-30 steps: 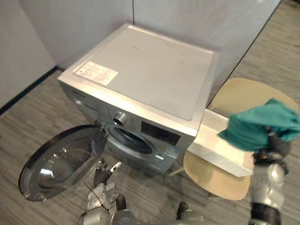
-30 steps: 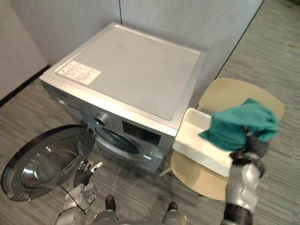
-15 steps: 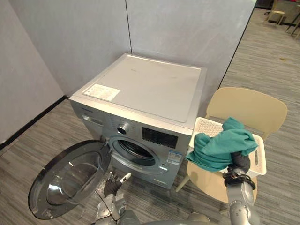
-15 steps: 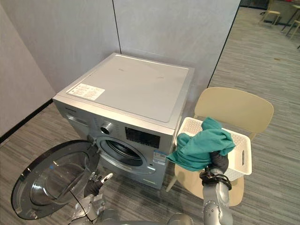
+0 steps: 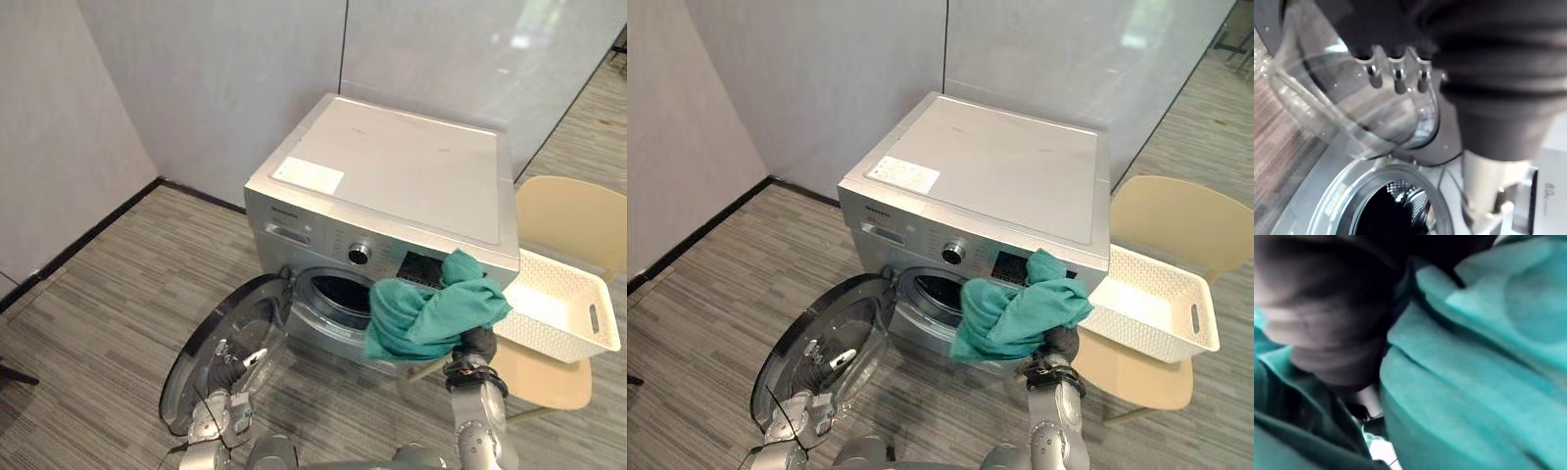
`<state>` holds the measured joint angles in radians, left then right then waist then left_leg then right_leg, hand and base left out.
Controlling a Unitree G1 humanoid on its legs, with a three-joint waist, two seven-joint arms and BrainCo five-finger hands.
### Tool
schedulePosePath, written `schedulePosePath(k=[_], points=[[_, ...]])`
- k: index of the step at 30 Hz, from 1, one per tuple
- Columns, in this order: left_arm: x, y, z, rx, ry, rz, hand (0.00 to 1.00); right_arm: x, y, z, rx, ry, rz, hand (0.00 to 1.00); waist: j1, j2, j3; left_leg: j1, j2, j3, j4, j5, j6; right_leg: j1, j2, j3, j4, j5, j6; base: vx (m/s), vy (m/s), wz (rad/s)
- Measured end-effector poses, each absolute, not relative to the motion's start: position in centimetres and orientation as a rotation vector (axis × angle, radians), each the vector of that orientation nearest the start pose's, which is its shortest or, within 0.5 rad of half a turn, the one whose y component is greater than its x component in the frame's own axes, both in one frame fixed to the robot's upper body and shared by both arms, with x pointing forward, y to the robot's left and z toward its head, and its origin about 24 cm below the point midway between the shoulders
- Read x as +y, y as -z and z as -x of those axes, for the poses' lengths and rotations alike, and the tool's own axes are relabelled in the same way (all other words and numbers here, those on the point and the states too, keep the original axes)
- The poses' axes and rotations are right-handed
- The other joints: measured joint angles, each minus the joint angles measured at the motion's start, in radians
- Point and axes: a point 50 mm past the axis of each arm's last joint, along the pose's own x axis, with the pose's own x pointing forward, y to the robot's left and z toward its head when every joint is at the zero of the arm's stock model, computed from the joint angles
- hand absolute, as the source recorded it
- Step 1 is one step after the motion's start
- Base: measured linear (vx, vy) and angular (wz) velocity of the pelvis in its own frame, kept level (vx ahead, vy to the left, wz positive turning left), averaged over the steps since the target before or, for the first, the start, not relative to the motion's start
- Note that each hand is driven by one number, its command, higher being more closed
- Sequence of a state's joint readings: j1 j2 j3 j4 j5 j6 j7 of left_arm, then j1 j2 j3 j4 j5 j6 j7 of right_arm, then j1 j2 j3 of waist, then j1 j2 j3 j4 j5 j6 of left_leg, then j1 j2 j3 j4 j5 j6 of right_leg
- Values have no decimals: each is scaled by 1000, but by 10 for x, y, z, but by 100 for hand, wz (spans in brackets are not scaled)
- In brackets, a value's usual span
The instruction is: Pick up the laundry basket with both hands and put the clothes into the washing machine.
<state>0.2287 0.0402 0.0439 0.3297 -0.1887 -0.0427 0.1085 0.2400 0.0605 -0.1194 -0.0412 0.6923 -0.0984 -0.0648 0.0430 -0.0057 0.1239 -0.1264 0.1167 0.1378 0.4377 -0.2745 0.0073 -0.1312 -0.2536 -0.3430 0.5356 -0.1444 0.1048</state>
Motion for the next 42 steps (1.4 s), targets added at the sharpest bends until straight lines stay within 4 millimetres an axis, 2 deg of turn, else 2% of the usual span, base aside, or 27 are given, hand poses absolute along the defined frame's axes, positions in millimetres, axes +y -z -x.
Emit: schedulePosePath(k=[1,2,3,4,5,6,11,15,18,20,21,22,23,24,25,26,27,29,31,32,33,35,36,38,39,42], points=[[183,75,-169,507,-258,134,0,-190,0,-192,60,341,-720,100,1,-8,-2,2,-14,-2,-41,23,2,12,58,24,-33,-55,9,-72,-17,9],[178,75,-169,509,-248,149,0,-188,3,-188,77,333,-721,100,-1,-16,1,8,-31,-4,-79,45,-7,42,111,54,-131,-85,-13,-57,-29,11],[176,75,-169,511,-239,155,0,-188,5,-186,87,332,-721,100,-2,-19,2,7,-39,-5,-92,55,-11,62,128,76,-191,-93,-53,-23,-68,20],[168,77,-170,518,-222,175,0,-190,8,-183,105,333,-720,100,-2,-7,8,4,-38,-25,-108,72,-26,98,148,68,-251,-59,-90,-14,-34,21],[165,77,-170,522,-210,179,0,-190,10,-181,116,336,-726,100,-2,-2,11,3,-42,-30,-126,83,-28,101,148,61,-263,-56,-91,1,-61,41],[160,78,-169,529,-199,191,0,-189,19,-174,161,339,-728,100,-6,0,13,18,-53,-51,-170,120,-30,102,142,39,-265,-54,-95,29,-45,37],[154,85,-159,569,-209,249,0,-184,48,-160,312,350,-734,100,-4,-11,15,39,-56,-96,-304,208,-53,111,156,2,-297,-48,-105,76,-114,33],[154,92,-153,610,-188,243,0,-183,74,-156,442,368,-721,100,3,-11,32,30,-54,-128,-331,239,-64,111,163,-27,-292,-47,-106,31,-66,40],[154,91,-155,601,-199,276,0,-184,81,-181,481,349,-681,100,2,9,106,-20,-65,-135,-274,239,-64,72,146,-40,-233,-55,-117,-117,16,17],[155,86,-159,571,-211,309,0,-182,75,-216,477,336,-652,100,9,19,173,-99,-83,-137,-210,239,-64,-12,109,-42,-135,-96,-123,-207,19,17],[155,84,-161,559,-211,315,0,-183,72,-225,470,334,-641,100,11,21,194,-117,-85,-139,-190,237,-62,-32,97,-43,-104,-110,-124,-253,-8,31],[154,80,-166,541,-211,328,0,-185,64,-241,450,334,-620,100,27,33,229,-157,-89,-142,-153,225,-46,-69,76,-54,-46,-128,-128,-256,-12,31],[155,79,-167,533,-213,332,0,-184,60,-249,440,331,-617,100,29,37,243,-182,-90,-143,-133,211,-40,-87,68,-56,-24,-139,-126,-276,-16,53],[157,74,-171,507,-231,347,0,-179,46,-269,406,322,-616,100,29,45,284,-228,-87,-124,-91,201,-40,-122,44,-73,35,-167,-122,-229,-11,51],[157,72,-172,496,-235,349,0,-178,40,-277,390,318,-617,100,29,46,297,-244,-81,-107,-82,201,-40,-139,34,-78,54,-174,-122,-231,-54,57],[157,67,-174,473,-241,368,0,-175,27,-294,359,305,-613,100,34,48,313,-284,-71,-77,-60,202,-39,-187,13,-84,88,-180,-124,-184,-77,28],[157,63,-176,451,-247,393,0,-172,13,-310,328,299,-612,100,43,58,320,-348,-50,-48,-18,202,-39,-245,5,-83,129,-189,-120,-179,-74,11],[156,55,-182,406,-262,433,0,-170,-10,-333,283,298,-633,100,62,62,344,-422,-46,-40,45,202,-38,-316,-11,-70,191,-199,-122,-143,-10,-4],[152,47,-188,364,-264,479,0,-175,-36,-353,227,312,-650,100,83,66,362,-491,-45,-41,83,200,-35,-380,-20,-66,222,-197,-126,-94,14,1],[152,42,-192,336,-261,504,0,-181,-57,-368,185,318,-655,100,88,68,370,-547,-46,-44,112,200,-30,-427,-28,-68,245,-197,-126,-40,13,3],[152,40,-192,329,-261,508,0,-182,-63,-371,174,320,-654,100,89,67,375,-557,-46,-45,118,201,-26,-435,-29,-68,249,-197,-127,-44,16,5],[153,32,-196,287,-274,536,0,-203,-102,-388,83,352,-650,100,106,71,388,-638,-51,-51,150,201,-14,-506,-40,-70,273,-196,-128,0,0,0],[153,30,-197,276,-274,538,0,-210,-111,-391,63,362,-646,100,110,72,389,-658,-52,-52,157,203,-10,-525,-43,-71,280,-195,-128,-13,18,8],[152,24,-199,244,-269,547,0,-239,-147,-398,-17,420,-633,100,119,76,400,-732,-65,-66,172,208,-2,-587,-58,-83,301,-195,-128,1,15,14],[151,22,-200,237,-271,549,0,-247,-155,-398,-39,434,-629,100,121,77,400,-751,-68,-70,174,214,5,-604,-62,-85,309,-196,-128,8,4,20],[150,14,-205,195,-282,569,0,-291,-188,-390,-141,535,-637,100,135,77,400,-859,-93,-105,177,233,0,-700,-76,-92,342,-199,-123,-1,-7,29]])
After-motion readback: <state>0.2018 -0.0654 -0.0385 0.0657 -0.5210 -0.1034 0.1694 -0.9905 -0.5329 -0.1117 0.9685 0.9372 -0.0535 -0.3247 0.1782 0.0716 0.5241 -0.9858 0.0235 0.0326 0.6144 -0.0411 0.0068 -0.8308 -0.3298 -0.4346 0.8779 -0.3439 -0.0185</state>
